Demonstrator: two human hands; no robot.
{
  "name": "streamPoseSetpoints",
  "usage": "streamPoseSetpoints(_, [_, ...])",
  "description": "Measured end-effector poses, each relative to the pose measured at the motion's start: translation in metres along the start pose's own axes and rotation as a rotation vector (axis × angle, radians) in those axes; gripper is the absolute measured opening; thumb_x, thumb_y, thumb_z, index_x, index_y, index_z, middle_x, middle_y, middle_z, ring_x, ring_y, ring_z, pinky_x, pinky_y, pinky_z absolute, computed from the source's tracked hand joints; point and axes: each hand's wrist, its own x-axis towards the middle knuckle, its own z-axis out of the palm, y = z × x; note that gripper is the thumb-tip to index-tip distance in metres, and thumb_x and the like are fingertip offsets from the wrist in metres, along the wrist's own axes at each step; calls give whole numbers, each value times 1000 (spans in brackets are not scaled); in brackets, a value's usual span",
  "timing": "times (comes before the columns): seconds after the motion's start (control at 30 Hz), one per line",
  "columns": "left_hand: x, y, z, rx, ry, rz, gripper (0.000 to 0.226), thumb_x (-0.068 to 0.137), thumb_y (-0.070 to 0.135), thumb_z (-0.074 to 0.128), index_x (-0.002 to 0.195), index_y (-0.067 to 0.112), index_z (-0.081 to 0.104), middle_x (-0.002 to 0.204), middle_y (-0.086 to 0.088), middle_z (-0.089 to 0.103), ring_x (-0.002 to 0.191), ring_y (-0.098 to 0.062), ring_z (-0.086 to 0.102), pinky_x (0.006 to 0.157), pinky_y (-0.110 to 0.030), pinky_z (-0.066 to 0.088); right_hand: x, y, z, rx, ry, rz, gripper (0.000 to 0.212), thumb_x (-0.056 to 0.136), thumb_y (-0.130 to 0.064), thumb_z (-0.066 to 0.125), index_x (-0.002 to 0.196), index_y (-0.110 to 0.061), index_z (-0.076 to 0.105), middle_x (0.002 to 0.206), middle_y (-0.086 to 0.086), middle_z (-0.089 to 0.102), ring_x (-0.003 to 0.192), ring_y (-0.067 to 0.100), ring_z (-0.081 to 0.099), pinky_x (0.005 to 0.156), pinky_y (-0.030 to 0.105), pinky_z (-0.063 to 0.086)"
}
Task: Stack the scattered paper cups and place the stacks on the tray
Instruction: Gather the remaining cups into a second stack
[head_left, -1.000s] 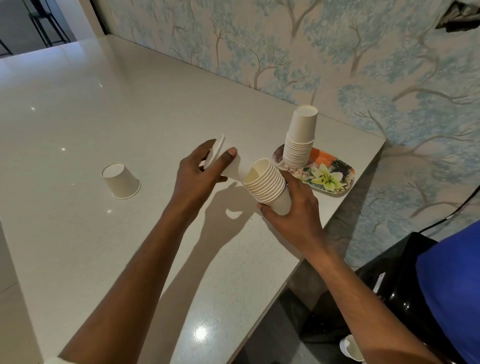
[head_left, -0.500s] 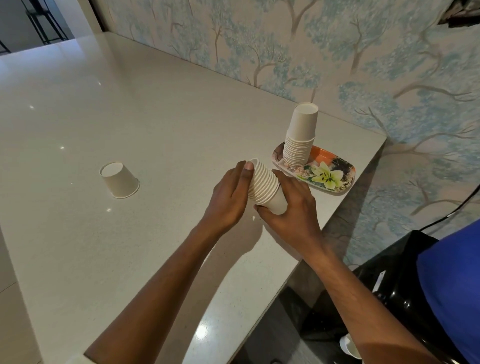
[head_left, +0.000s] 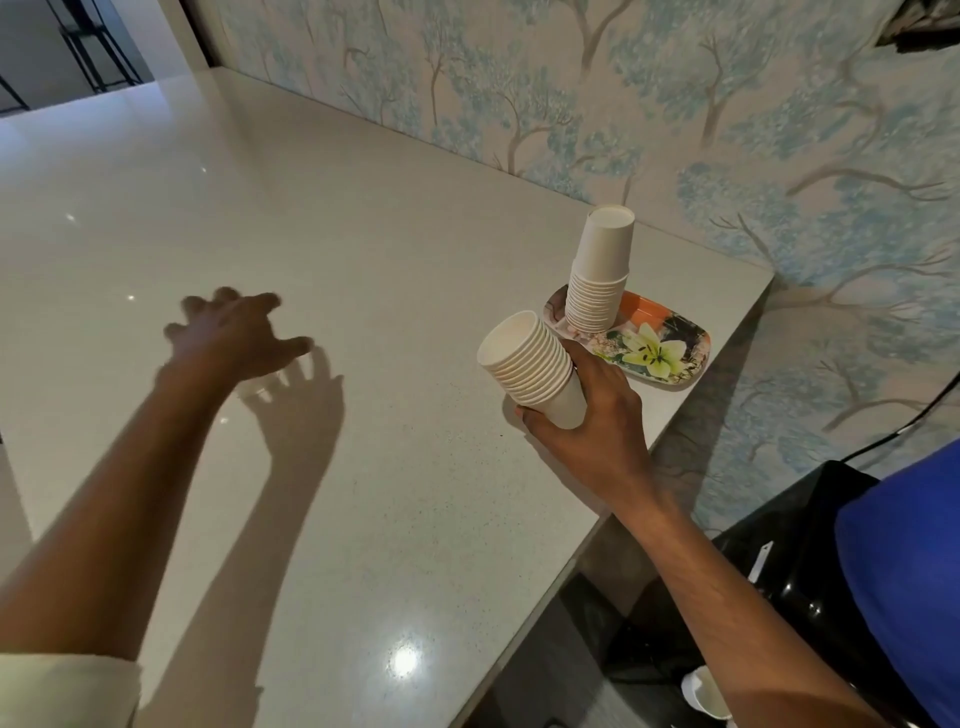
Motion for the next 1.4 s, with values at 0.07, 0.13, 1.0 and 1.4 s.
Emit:
streamPoseSetpoints(0.07, [18, -31, 8, 57, -43, -38, 92, 73, 83, 57, 147, 31, 44, 147, -16, 48, 139, -42, 35, 107, -61, 38, 0, 0, 0, 10, 0, 6, 73, 79, -39, 84, 141, -20, 52, 129, -2, 63, 114, 13, 60, 92, 21, 51])
streamPoseSetpoints(0.13, [24, -46, 18, 12, -55, -20, 92, 71, 80, 62, 143, 25, 51, 134, -17, 60, 137, -39, 40, 107, -56, 40, 0, 0, 1, 25, -2, 9, 73, 79, -38, 85, 141, -20, 52, 128, -3, 63, 114, 14, 60, 91, 21, 53])
streamPoseSetpoints(1.0, [-121, 90, 44, -1446, -64, 154, 54, 67, 38, 85, 108, 13, 61, 109, -11, 70, 91, -23, 76, 77, -38, 63, 8, -28, 0, 240, 105, 59, 72, 80, -30, 88, 142, -18, 54, 128, -8, 65, 112, 6, 62, 83, 15, 56])
streamPoseSetpoints(1.4, [-124, 96, 59, -1056, -183, 447, 88, 67, 60, 79, 144, 43, 39, 124, 12, 61, 99, -14, 69, 81, -26, 61, 3, -32, -1, 252, 92, 73, 70, 81, -28, 87, 142, -17, 53, 128, -6, 66, 112, -1, 61, 79, 7, 51])
